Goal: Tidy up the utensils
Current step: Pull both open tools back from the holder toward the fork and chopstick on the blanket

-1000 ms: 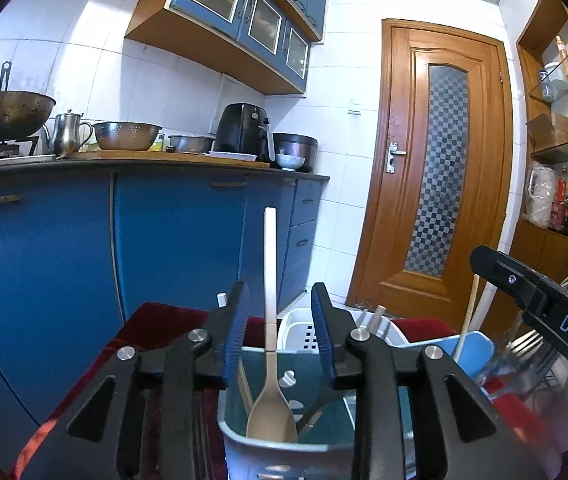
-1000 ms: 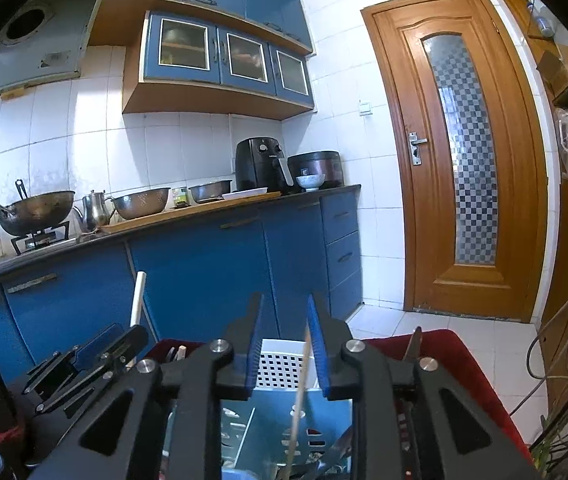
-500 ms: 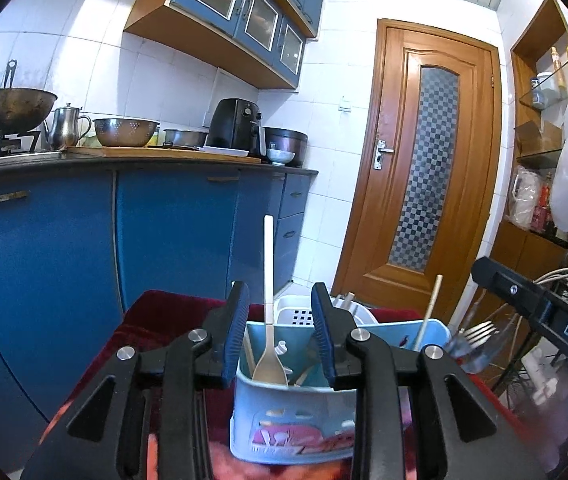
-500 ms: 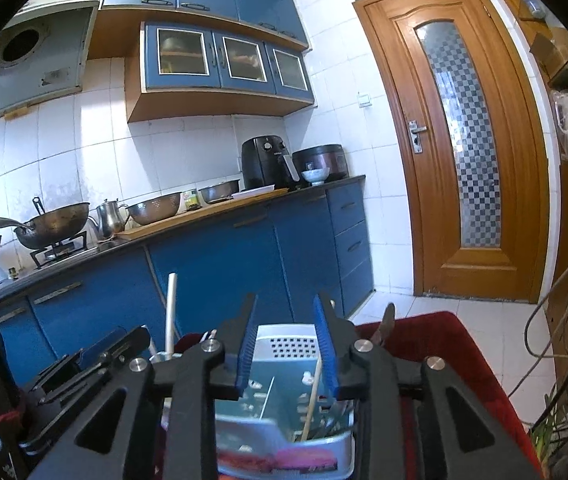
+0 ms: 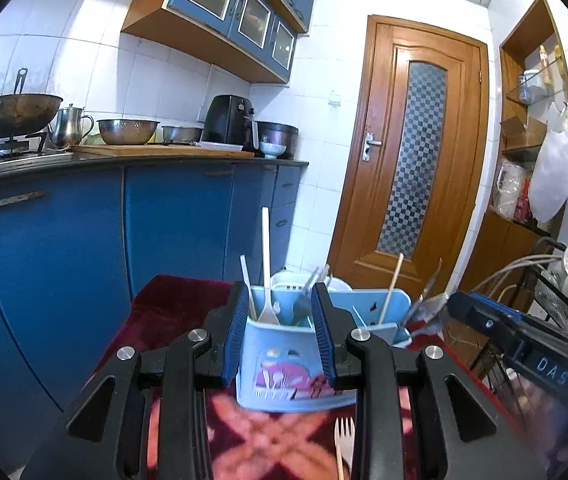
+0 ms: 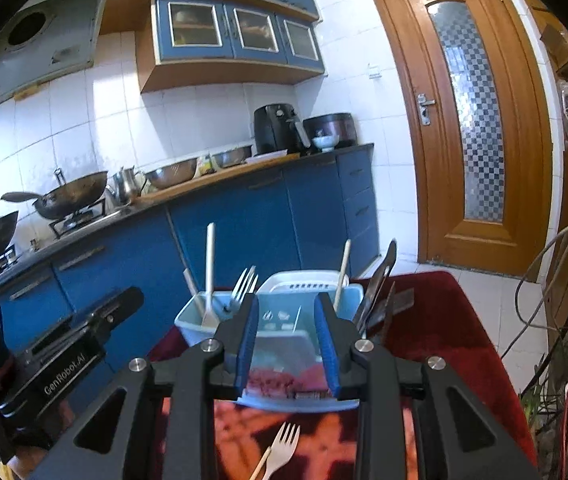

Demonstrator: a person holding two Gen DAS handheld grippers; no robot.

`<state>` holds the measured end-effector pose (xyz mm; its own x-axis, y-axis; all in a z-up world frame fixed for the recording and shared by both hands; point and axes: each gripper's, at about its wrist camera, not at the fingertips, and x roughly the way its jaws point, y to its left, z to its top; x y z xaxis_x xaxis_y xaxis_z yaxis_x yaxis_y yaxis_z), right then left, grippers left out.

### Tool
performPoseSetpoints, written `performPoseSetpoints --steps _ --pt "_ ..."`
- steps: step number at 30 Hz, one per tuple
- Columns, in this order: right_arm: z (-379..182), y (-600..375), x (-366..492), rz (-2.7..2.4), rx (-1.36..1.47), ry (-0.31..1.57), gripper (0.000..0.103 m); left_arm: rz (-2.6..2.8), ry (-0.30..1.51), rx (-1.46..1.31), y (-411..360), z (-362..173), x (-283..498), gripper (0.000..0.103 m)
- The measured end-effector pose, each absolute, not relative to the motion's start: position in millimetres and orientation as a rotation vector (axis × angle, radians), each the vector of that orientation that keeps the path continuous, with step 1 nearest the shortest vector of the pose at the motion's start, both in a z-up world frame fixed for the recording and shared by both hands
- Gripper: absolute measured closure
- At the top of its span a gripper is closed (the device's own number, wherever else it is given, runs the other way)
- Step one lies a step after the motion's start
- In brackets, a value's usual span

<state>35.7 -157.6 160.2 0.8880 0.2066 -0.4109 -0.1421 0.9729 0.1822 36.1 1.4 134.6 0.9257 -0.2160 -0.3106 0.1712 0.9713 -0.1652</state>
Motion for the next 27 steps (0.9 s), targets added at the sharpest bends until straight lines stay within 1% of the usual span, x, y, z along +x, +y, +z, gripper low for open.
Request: performPoseSetpoints --steps 10,19,27 --pt "141 -147 -2 0.194 0.146 0.519 0.071 -0.231 0.441 -0.116 3 119 -2 0.07" --pt "121 -146 -21 0.178 0.157 0.595 0.071 -0.288 0.59 -0.068 -6 90 -15 0.07" --pt "92 -152 -29 0.146 0.158 0.674 0.071 -0.321 0.735 -0.072 -16 58 -10 0.07"
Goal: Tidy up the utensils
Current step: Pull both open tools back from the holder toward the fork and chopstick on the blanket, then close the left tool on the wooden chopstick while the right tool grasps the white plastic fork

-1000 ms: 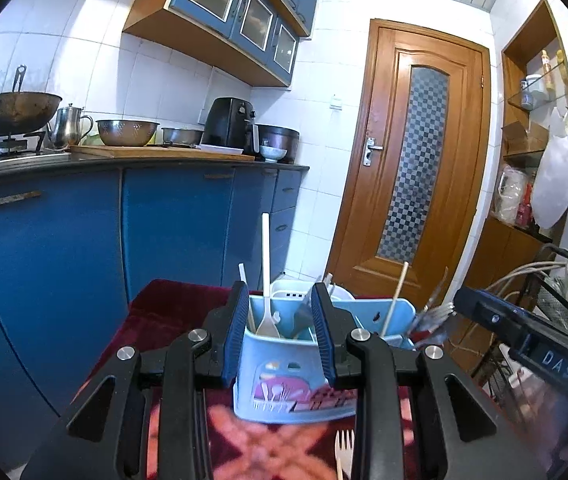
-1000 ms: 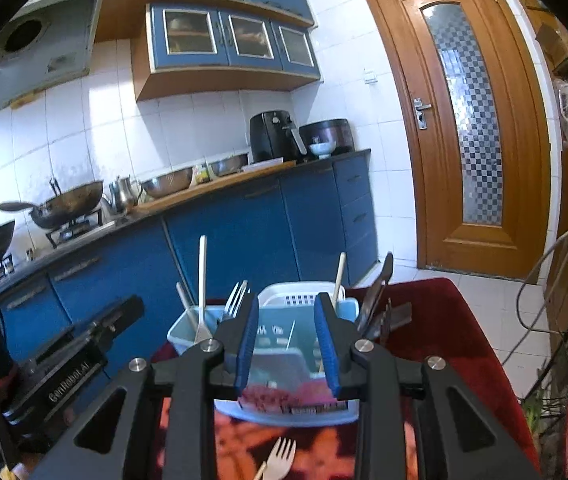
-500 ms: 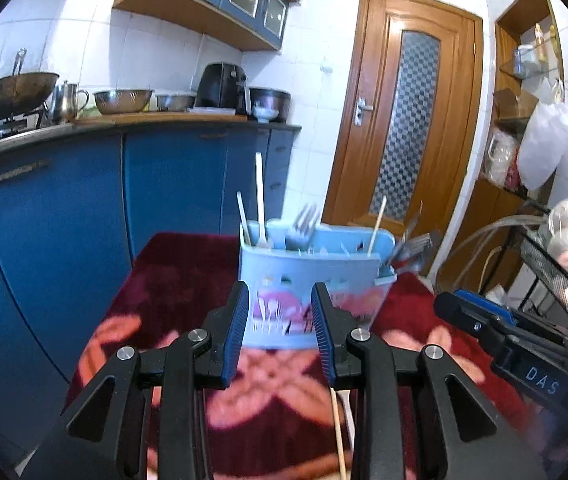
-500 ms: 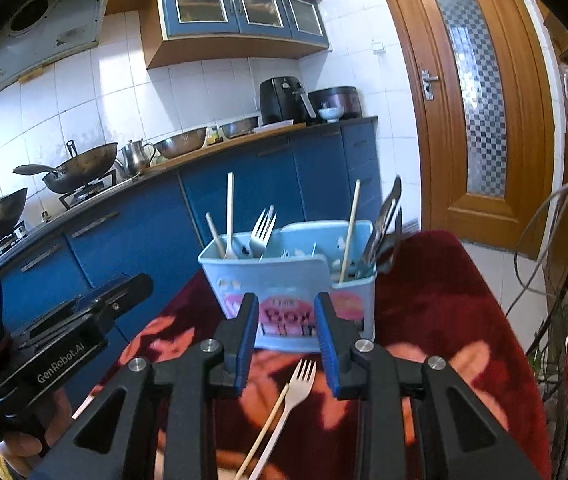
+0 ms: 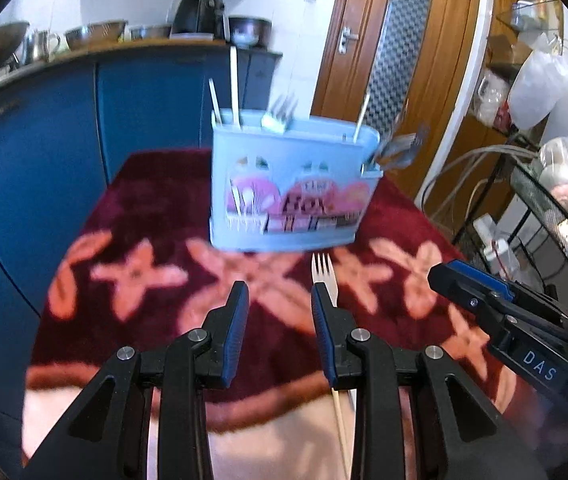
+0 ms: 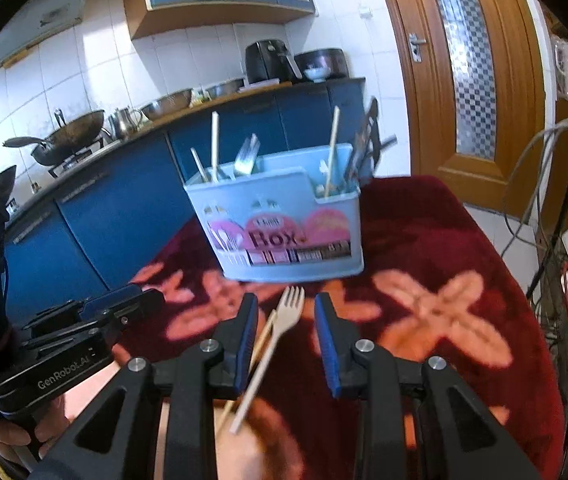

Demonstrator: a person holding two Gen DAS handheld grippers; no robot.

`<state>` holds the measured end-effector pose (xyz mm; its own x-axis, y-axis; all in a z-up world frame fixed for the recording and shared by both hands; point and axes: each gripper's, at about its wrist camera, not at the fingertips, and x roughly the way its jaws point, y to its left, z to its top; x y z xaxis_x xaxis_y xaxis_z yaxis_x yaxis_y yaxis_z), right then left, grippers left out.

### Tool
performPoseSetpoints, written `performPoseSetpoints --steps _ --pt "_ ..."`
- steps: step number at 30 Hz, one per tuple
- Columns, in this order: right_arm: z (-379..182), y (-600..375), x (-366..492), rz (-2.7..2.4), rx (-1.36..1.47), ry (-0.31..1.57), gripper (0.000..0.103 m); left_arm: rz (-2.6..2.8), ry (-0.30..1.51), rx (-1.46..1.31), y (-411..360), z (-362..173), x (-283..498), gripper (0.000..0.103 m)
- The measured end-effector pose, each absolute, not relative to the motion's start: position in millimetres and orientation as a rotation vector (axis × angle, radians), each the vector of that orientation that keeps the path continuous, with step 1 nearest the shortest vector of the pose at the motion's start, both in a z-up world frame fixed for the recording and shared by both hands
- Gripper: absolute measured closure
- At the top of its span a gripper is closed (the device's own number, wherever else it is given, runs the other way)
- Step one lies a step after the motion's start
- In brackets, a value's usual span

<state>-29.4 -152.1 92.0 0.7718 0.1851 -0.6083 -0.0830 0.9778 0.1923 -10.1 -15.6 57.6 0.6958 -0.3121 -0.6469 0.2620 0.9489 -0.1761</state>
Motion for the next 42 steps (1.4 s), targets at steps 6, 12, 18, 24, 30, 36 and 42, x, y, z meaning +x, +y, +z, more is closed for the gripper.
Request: performPoseSetpoints --steps 6,12,18,24,30,36,42 --pt "75 -165 -32 0.118 0.179 0.714 0.07 -0.32 0.799 -0.043 -27 39 -3 0.07" --pt "62 -177 -32 0.094 0.192 0.749 0.069 -0.348 0.872 -0.043 -39 23 3 0.07" --pt "52 -188 -32 0.084 0.215 0.773 0.068 -0.358 0.914 -0.012 -53 12 7 0.07" --pt "47 -195 -31 0.09 0.247 0.788 0.067 -0.346 0.951 0.029 -62 0 12 0.07" --pt "45 -197 -31 0.096 0.26 0.795 0.067 -0.35 0.981 0.03 -64 -6 18 0.07" --pt "41 -198 -29 0.099 0.266 0.806 0.067 -0.348 1.012 0.046 -72 -10 32 0.07" --pt "39 -198 -28 0.095 0.267 0.816 0.066 -0.351 1.029 0.059 -76 -10 44 0.075"
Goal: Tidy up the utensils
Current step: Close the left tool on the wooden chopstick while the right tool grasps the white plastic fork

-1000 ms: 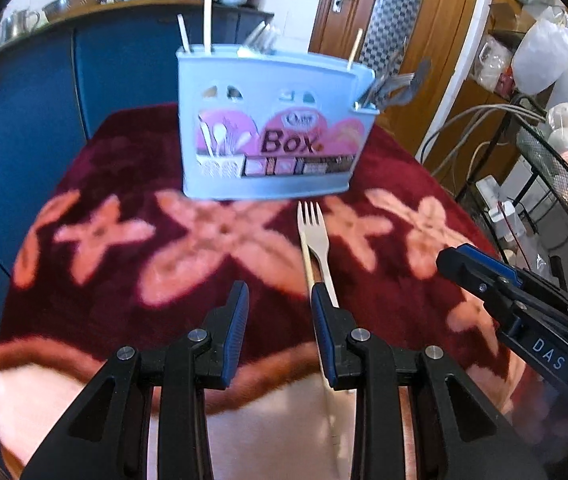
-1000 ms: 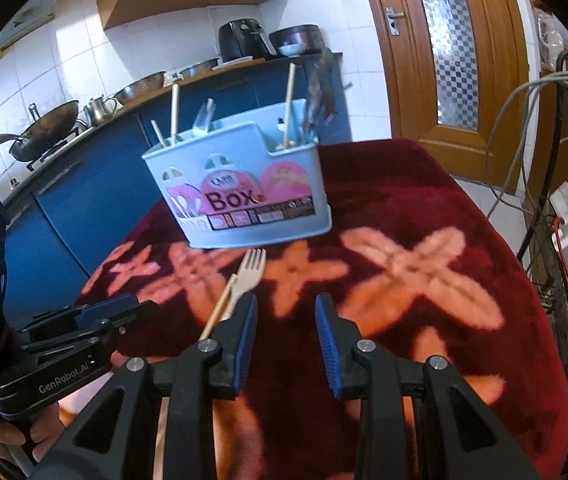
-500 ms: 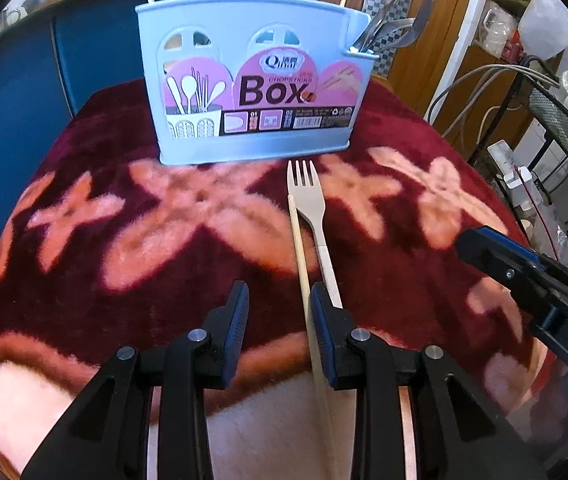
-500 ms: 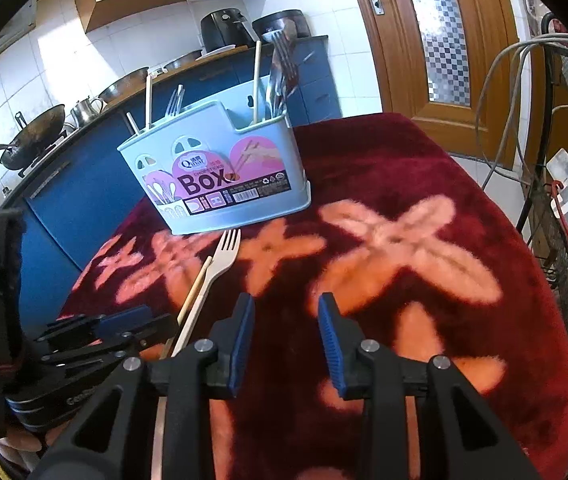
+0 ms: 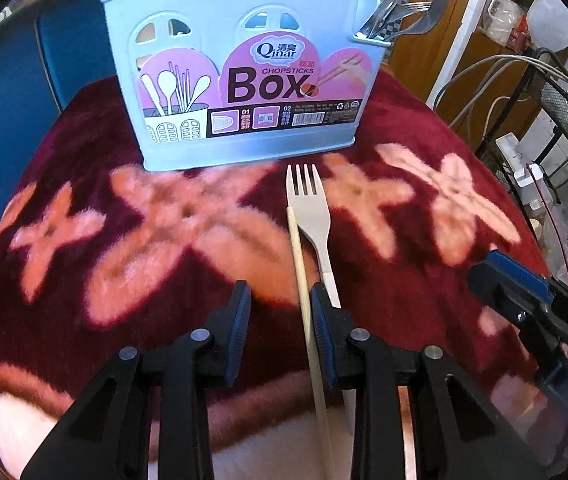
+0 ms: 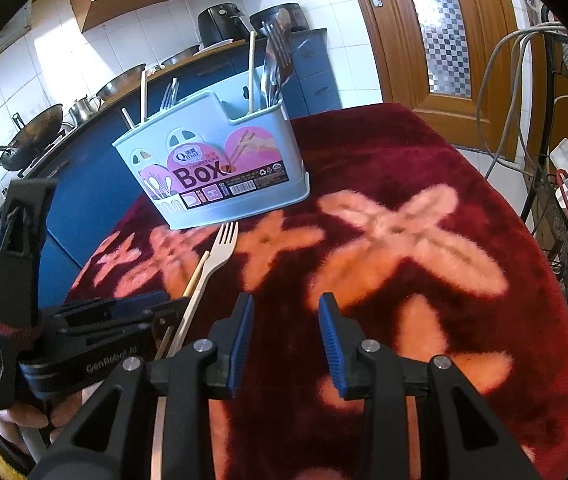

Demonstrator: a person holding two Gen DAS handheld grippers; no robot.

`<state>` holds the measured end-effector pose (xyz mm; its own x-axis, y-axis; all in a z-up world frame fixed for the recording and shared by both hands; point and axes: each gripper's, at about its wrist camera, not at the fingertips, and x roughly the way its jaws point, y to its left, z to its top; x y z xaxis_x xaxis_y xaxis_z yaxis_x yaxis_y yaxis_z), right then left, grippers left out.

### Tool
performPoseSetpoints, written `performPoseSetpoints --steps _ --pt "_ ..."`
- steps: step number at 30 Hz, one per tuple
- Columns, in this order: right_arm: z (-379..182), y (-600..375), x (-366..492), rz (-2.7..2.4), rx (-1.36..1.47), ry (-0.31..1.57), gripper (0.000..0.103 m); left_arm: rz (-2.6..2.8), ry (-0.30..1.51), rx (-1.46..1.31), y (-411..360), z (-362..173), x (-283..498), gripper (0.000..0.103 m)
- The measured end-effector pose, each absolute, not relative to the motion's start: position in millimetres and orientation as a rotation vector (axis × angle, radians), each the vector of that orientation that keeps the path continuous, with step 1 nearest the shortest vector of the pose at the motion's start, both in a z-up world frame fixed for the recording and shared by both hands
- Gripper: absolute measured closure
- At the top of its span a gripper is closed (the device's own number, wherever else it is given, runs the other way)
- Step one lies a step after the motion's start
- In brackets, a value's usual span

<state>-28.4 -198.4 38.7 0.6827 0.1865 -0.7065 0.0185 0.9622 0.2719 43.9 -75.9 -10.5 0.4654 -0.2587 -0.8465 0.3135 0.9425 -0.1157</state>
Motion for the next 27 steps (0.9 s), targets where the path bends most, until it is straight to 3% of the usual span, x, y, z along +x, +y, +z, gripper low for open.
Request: performPoseSetpoints --steps 7,27 --pt "37 -196 -26 0.097 0.261 0.829 0.066 -0.358 1.038 0.003 -68 -9 49 0.1" --pt "32 -143 16 0.227 0.194 0.957 0.066 -0.137 1.012 -0.165 16 -6 63 0.1"
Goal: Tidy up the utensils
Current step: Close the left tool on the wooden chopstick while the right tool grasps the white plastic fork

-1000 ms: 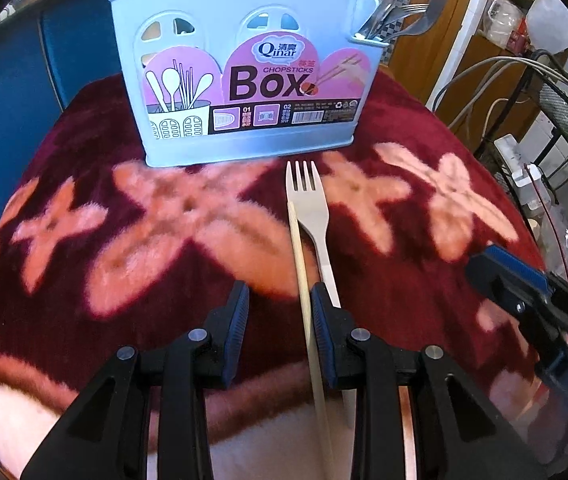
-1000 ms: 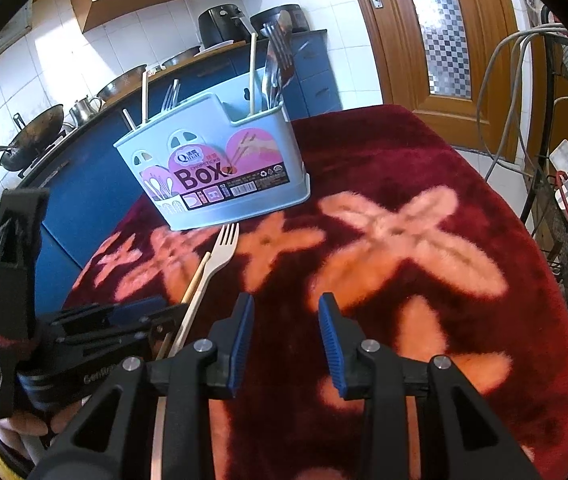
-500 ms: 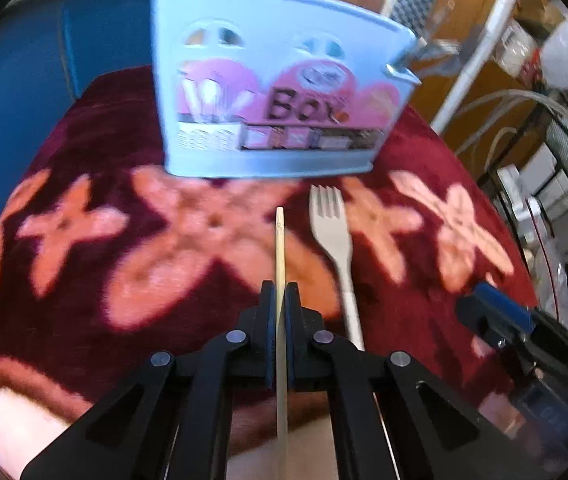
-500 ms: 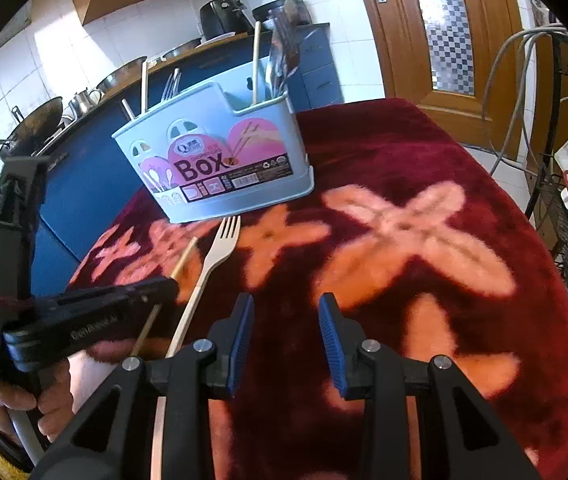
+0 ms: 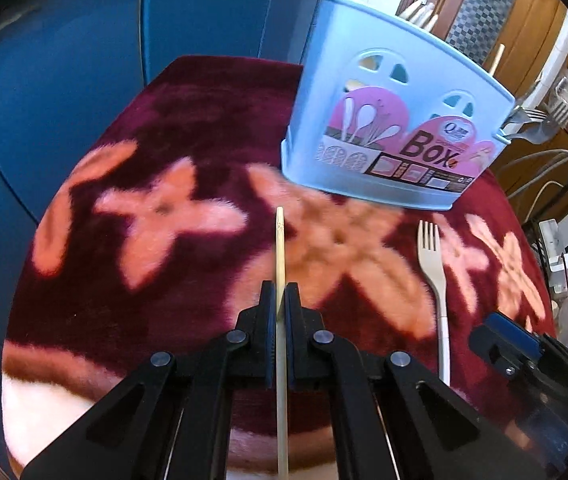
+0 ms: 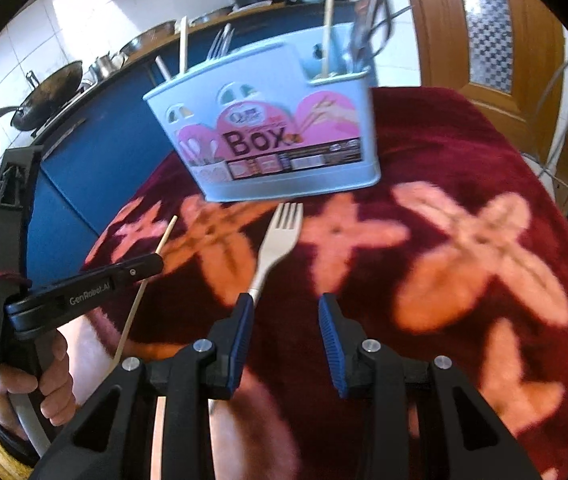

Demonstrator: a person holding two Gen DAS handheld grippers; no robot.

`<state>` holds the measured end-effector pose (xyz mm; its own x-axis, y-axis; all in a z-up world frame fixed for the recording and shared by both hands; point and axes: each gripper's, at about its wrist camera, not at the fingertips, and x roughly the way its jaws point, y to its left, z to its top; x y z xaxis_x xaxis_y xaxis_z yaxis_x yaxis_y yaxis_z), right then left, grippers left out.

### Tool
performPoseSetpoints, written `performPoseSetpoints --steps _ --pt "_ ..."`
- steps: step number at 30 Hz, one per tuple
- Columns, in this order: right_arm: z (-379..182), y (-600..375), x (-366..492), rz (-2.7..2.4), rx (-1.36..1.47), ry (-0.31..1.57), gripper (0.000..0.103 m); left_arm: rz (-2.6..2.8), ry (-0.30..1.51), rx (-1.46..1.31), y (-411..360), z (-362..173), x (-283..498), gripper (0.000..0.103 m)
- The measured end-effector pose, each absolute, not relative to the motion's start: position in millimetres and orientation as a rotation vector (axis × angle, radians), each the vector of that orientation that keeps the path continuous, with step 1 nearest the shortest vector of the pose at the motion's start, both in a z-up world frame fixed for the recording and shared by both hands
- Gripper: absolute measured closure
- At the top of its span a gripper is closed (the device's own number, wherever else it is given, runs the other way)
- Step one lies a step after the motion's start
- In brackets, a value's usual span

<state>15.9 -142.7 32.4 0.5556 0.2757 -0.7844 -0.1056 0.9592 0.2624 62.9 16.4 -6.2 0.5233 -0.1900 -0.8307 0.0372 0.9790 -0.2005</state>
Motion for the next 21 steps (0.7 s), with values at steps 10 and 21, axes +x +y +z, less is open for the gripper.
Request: performPoseSetpoints --steps 10,21 --pt "18 -126 51 0.241 0.167 1.088 0.066 -0.157 1.091 -0.154 16 -12 72 0.1" --pt "12 -117 82 0.234 0.109 1.182 0.08 -0.194 1.17 -0.113 11 -12 85 0.1"
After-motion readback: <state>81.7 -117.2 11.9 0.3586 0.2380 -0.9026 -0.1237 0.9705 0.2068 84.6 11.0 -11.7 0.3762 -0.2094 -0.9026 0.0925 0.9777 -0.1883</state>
